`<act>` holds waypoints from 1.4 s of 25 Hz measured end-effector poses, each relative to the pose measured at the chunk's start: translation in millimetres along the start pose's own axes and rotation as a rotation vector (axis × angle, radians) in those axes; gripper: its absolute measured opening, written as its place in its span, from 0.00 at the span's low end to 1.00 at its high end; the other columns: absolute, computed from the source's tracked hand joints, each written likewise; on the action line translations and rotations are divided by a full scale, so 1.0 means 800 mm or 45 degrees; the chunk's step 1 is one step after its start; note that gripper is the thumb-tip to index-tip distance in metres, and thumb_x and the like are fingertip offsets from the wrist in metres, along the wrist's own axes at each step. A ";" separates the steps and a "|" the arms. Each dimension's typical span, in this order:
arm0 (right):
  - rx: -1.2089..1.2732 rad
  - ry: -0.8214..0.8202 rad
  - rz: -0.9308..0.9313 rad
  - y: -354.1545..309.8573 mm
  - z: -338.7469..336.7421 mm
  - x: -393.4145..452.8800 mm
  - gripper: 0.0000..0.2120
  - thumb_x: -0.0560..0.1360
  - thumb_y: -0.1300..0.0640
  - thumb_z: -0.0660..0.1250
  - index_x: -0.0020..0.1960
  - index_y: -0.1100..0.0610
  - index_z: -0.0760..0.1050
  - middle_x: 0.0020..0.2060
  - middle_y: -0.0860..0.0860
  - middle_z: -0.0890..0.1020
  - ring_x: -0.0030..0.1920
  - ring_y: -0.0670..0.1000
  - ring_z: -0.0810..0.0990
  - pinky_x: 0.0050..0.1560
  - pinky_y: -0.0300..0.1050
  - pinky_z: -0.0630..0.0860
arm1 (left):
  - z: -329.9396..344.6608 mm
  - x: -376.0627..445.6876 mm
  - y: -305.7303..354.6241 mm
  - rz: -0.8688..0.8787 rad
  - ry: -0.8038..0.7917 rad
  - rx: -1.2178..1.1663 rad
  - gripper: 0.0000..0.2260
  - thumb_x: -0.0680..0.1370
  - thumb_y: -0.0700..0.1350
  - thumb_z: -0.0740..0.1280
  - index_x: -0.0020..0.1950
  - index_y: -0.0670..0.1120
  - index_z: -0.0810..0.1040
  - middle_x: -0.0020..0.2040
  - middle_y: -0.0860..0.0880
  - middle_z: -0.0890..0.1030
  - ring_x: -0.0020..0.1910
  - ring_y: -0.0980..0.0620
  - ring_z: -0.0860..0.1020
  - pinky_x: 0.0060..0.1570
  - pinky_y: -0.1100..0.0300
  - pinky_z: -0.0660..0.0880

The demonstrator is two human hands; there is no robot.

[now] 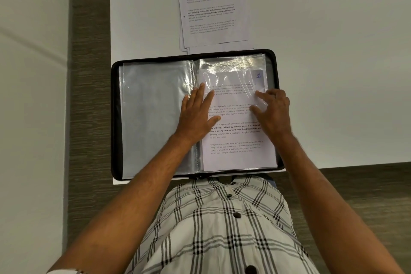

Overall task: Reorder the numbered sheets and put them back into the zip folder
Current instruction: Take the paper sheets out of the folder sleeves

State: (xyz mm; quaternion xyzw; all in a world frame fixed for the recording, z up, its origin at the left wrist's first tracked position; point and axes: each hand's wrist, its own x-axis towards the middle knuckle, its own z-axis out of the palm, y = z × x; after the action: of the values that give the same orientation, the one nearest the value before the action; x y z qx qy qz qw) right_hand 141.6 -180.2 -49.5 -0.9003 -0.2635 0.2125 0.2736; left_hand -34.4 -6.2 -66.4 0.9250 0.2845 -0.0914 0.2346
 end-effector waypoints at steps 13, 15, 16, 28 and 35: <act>0.738 -0.021 0.284 -0.024 -0.022 0.011 0.10 0.83 0.50 0.68 0.59 0.55 0.80 0.51 0.50 0.87 0.48 0.51 0.88 0.52 0.58 0.86 | -0.036 0.033 0.001 -0.022 0.115 -0.162 0.34 0.80 0.60 0.67 0.82 0.50 0.60 0.82 0.48 0.59 0.81 0.47 0.56 0.77 0.44 0.52; 0.804 -0.046 0.260 -0.024 -0.029 0.008 0.10 0.84 0.51 0.67 0.57 0.57 0.81 0.50 0.51 0.88 0.47 0.52 0.88 0.51 0.57 0.86 | -0.055 0.064 0.002 -0.037 0.144 -0.225 0.33 0.81 0.58 0.67 0.82 0.50 0.60 0.81 0.47 0.61 0.80 0.46 0.58 0.76 0.44 0.55; 0.852 -0.067 0.242 -0.025 -0.033 0.006 0.10 0.84 0.52 0.67 0.57 0.58 0.81 0.50 0.52 0.88 0.47 0.53 0.89 0.51 0.56 0.87 | -0.064 0.081 0.004 -0.037 0.159 -0.264 0.32 0.81 0.57 0.67 0.81 0.50 0.60 0.81 0.47 0.62 0.79 0.46 0.59 0.75 0.44 0.57; 0.945 -0.130 0.264 -0.025 -0.037 0.006 0.12 0.85 0.54 0.66 0.61 0.60 0.81 0.53 0.53 0.88 0.49 0.55 0.89 0.51 0.53 0.86 | -0.111 0.168 0.004 0.089 0.218 -0.385 0.06 0.74 0.47 0.76 0.43 0.48 0.81 0.45 0.52 0.77 0.42 0.55 0.75 0.44 0.60 0.74; 0.875 -0.099 0.280 -0.016 -0.033 0.008 0.11 0.86 0.55 0.63 0.64 0.57 0.79 0.55 0.51 0.87 0.50 0.53 0.88 0.52 0.52 0.86 | -0.112 0.155 0.000 0.116 0.258 -0.394 0.03 0.77 0.46 0.73 0.47 0.47 0.86 0.43 0.53 0.84 0.44 0.57 0.79 0.49 0.56 0.79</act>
State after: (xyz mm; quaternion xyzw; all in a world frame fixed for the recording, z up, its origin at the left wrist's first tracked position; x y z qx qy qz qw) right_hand 155.5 -177.3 -23.3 -0.7699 -0.0884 0.3511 0.5255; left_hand 70.7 97.1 -25.8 0.8943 0.2752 0.0577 0.3480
